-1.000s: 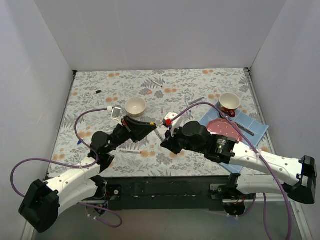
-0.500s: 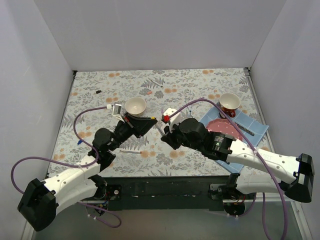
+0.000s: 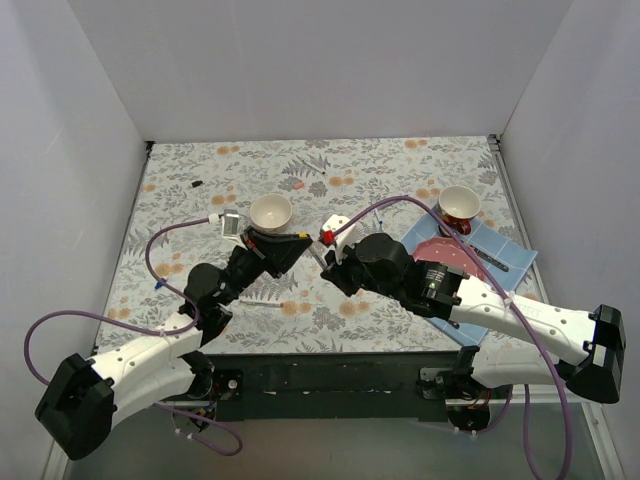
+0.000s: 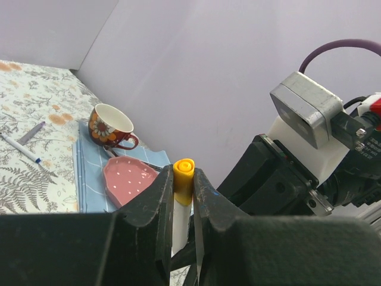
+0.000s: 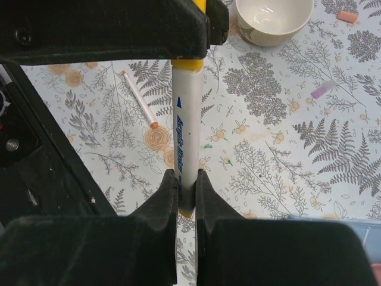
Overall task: Insert the pens into the pen caps
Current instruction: Push the cap all the way onto the barrel until it clicks
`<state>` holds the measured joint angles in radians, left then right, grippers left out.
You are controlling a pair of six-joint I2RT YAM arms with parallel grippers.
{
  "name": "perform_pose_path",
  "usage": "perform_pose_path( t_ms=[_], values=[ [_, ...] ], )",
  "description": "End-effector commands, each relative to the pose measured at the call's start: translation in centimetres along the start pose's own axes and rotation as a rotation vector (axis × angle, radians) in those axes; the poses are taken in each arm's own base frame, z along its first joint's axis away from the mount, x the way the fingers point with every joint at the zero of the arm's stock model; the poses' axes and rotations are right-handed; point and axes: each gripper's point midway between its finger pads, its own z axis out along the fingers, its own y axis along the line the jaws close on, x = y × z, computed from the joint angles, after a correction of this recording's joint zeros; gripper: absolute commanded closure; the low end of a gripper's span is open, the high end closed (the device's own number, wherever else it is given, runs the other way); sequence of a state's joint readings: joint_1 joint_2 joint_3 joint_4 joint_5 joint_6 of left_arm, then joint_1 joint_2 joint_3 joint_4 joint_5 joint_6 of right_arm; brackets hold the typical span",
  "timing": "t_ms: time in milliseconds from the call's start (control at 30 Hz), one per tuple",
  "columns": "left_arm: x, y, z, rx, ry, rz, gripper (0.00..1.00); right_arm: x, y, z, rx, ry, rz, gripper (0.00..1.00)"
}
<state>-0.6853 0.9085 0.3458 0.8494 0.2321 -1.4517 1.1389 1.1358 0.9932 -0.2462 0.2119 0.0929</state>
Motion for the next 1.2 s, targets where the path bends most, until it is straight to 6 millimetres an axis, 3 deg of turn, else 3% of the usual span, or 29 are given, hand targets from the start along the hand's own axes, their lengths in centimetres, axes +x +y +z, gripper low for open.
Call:
perform_pose_path(
  t_ms=[0,267,367,567,667,767,933,1033,1167],
  values=[
    [13.1,-1.1,-6.0,0.108,0.545,-0.203,1.0,-22.2,-0.8,-7.9,-0.015,-0.764,0.128,0.99],
    [15.5,-1.8,-7.1,0.107,0.584,-0.31,1.0,-23.0,-0.9,-8.7,-0.038,-0.796,0.132,0.99],
    [15.6,-1.5,-7.4,0.083,0.583,-0.305,1.0,-23.1,-0.9,-8.8,-0.036,-0.807,0.125,0.99],
    [16.4,-0.1,-7.3,-0.013,0.628,-0.292,1.0,-24.3,-2.9,-10.5,0.065,-0.857,0.135,0.99],
    [16.5,0.2,-6.9,-0.04,0.626,-0.296,1.0,-25.3,-2.5,-11.1,0.05,-0.881,0.097,0.99],
    [16.5,-0.1,-6.3,-0.019,0.619,-0.278,1.0,-25.2,-2.6,-10.2,0.062,-0.871,0.099,0.99],
    [17.1,0.2,-6.6,-0.012,0.626,-0.259,1.0,-26.7,-3.0,-11.2,0.049,-0.913,0.132,0.99],
    [18.9,1.1,-6.6,-0.091,0.688,-0.235,1.0,-28.1,-3.3,-11.7,0.073,-0.924,0.13,0.99],
    [18.1,1.3,-6.2,-0.108,0.642,-0.199,1.0,-27.8,-3.4,-10.7,0.084,-0.909,0.119,0.99]
  ],
)
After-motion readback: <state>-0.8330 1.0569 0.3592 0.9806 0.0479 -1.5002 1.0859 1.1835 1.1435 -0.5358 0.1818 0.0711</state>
